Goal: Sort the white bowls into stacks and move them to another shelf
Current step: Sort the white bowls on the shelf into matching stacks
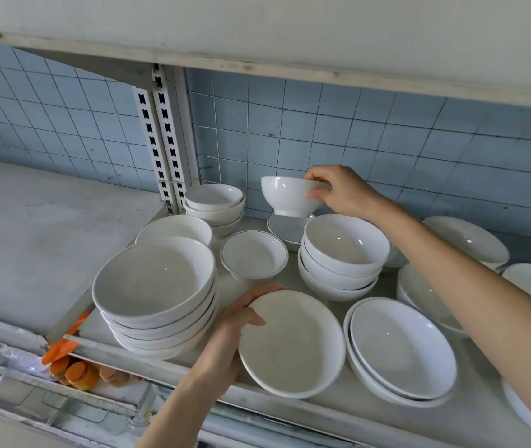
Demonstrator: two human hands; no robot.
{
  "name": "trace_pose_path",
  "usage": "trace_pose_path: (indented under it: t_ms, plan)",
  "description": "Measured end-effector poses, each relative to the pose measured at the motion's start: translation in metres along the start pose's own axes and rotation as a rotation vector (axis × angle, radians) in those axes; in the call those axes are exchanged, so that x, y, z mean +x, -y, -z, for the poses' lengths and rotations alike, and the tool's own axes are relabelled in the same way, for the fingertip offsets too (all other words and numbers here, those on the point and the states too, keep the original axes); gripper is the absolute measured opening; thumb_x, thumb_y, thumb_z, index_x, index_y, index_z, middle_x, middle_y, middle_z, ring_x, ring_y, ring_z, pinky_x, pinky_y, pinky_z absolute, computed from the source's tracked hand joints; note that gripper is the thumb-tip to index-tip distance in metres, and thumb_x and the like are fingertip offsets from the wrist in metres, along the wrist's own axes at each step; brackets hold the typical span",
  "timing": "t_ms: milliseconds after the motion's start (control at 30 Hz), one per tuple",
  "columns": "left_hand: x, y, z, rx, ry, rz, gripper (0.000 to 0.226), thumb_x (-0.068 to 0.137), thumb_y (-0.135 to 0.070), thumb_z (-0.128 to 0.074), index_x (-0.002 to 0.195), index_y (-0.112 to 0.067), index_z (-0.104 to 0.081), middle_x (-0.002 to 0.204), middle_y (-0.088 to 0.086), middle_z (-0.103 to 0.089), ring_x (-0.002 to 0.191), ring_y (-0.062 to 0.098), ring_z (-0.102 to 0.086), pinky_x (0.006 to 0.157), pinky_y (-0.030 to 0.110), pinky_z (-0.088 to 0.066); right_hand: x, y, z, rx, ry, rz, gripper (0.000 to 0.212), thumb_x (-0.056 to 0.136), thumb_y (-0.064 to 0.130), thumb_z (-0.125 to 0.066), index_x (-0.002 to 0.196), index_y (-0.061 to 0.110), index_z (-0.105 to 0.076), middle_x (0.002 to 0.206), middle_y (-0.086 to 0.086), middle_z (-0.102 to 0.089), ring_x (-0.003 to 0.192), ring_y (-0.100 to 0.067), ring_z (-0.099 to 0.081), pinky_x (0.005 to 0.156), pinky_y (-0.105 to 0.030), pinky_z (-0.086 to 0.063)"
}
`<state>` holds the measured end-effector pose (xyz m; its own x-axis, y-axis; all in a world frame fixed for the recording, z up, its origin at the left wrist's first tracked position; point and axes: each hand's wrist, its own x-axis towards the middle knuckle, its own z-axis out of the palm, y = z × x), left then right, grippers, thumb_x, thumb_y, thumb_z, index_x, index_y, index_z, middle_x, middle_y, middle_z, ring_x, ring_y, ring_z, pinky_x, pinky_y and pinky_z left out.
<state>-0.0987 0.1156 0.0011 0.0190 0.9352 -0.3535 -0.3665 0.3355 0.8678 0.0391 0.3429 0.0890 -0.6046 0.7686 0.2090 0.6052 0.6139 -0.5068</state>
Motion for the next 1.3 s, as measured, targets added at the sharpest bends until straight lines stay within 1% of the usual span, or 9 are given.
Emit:
trace_pose_path:
  t_ms: [167, 333, 467, 533, 667, 767, 933, 1167, 1300]
  plan:
    - [-0.002, -0.002, -0.003, 0.006, -0.024, 0.01, 0.049, 0.08, -0.003, -0.037, 0.103, -0.033, -0.068, 0.087, -0.013, -0.071, 0.089, 0.023, -0.062, 0.057, 0.038, -0.056, -0.02, 0.008, 0.019, 0.03, -0.091, 0.05, 0.01, 0.087, 0.004, -0.061, 0.097, 0.005, -0.063, 0.094, -0.004, -0.064, 0.088, -0.016, -0.055, 0.072, -0.02, -0.038]
    - [-0.002, 0.0, -0.004, 0.016, -0.048, -0.024, 0.048, 0.081, -0.003, -0.037, 0.107, -0.03, -0.067, 0.087, -0.01, -0.072, 0.091, 0.026, -0.06, 0.07, 0.041, -0.053, -0.053, 0.013, 0.031, 0.026, -0.157, 0.06, 0.013, 0.088, 0.002, -0.06, 0.1, 0.006, -0.064, 0.093, 0.003, -0.062, 0.089, -0.012, -0.054, 0.074, -0.007, -0.036]
    - [-0.004, 0.001, -0.004, 0.01, -0.03, -0.02, 0.045, 0.069, -0.016, -0.047, 0.103, -0.035, -0.068, 0.09, -0.009, -0.071, 0.095, 0.029, -0.06, 0.067, 0.046, -0.054, -0.085, 0.015, 0.037, 0.041, -0.203, 0.021, 0.015, 0.087, 0.003, -0.061, 0.101, 0.009, -0.065, 0.093, 0.006, -0.062, 0.088, -0.007, -0.053, 0.076, -0.004, -0.035]
    - [-0.004, 0.001, -0.005, 0.008, -0.041, -0.029, 0.042, 0.079, -0.012, -0.042, 0.101, -0.035, -0.069, 0.087, -0.009, -0.071, 0.092, 0.027, -0.06, 0.07, 0.045, -0.053, -0.1, 0.016, 0.038, 0.04, -0.236, 0.015, 0.016, 0.087, 0.003, -0.062, 0.101, 0.009, -0.065, 0.092, 0.009, -0.061, 0.087, -0.004, -0.052, 0.078, -0.009, -0.037]
    - [-0.005, 0.001, -0.007, 0.022, -0.065, -0.029, 0.041, 0.078, -0.013, -0.042, 0.097, -0.036, -0.07, 0.094, -0.005, -0.07, 0.095, 0.028, -0.059, 0.079, 0.05, -0.052, -0.123, 0.014, 0.034, 0.012, -0.246, 0.023, 0.013, 0.086, 0.002, -0.063, 0.097, 0.009, -0.066, 0.09, 0.004, -0.062, 0.087, -0.01, -0.054, 0.078, -0.011, -0.037]
    - [-0.004, 0.001, -0.007, 0.033, -0.082, -0.03, 0.046, 0.083, -0.007, -0.037, 0.093, -0.035, -0.071, 0.084, -0.009, -0.072, 0.092, 0.027, -0.06, 0.082, 0.048, -0.05, -0.133, 0.009, 0.027, -0.004, -0.254, 0.006, 0.014, 0.086, 0.004, -0.064, 0.097, 0.01, -0.066, 0.092, 0.001, -0.063, 0.089, -0.018, -0.056, 0.081, -0.023, -0.04]
    - [-0.005, 0.001, -0.006, 0.039, -0.06, -0.042, 0.047, 0.081, -0.005, -0.036, 0.092, -0.035, -0.071, 0.093, -0.004, -0.071, 0.094, 0.029, -0.06, 0.084, 0.05, -0.05, -0.141, 0.008, 0.016, 0.002, -0.317, 0.012, 0.017, 0.084, -0.002, -0.064, 0.1, 0.004, -0.067, 0.095, -0.002, -0.063, 0.093, -0.026, -0.059, 0.086, -0.037, -0.044]
    - [-0.006, 0.001, -0.005, 0.025, -0.047, -0.06, 0.046, 0.083, -0.004, -0.035, 0.095, -0.032, -0.07, 0.092, -0.003, -0.07, 0.093, 0.027, -0.06, 0.078, 0.045, -0.049, -0.143, -0.001, 0.001, -0.029, -0.341, -0.01, 0.021, 0.084, -0.002, -0.063, 0.101, 0.009, -0.068, 0.091, 0.009, -0.06, 0.082, -0.003, -0.057, 0.082, -0.044, -0.049]
    - [-0.006, 0.001, -0.007, 0.038, -0.05, -0.054, 0.046, 0.082, -0.004, -0.035, 0.095, -0.032, -0.07, 0.089, -0.004, -0.071, 0.093, 0.028, -0.059, 0.079, 0.045, -0.049, -0.147, -0.002, -0.005, -0.067, -0.332, 0.012, 0.016, 0.084, 0.001, -0.065, 0.098, 0.007, -0.069, 0.088, 0.0, -0.064, 0.079, -0.001, -0.053, 0.076, -0.04, -0.049]
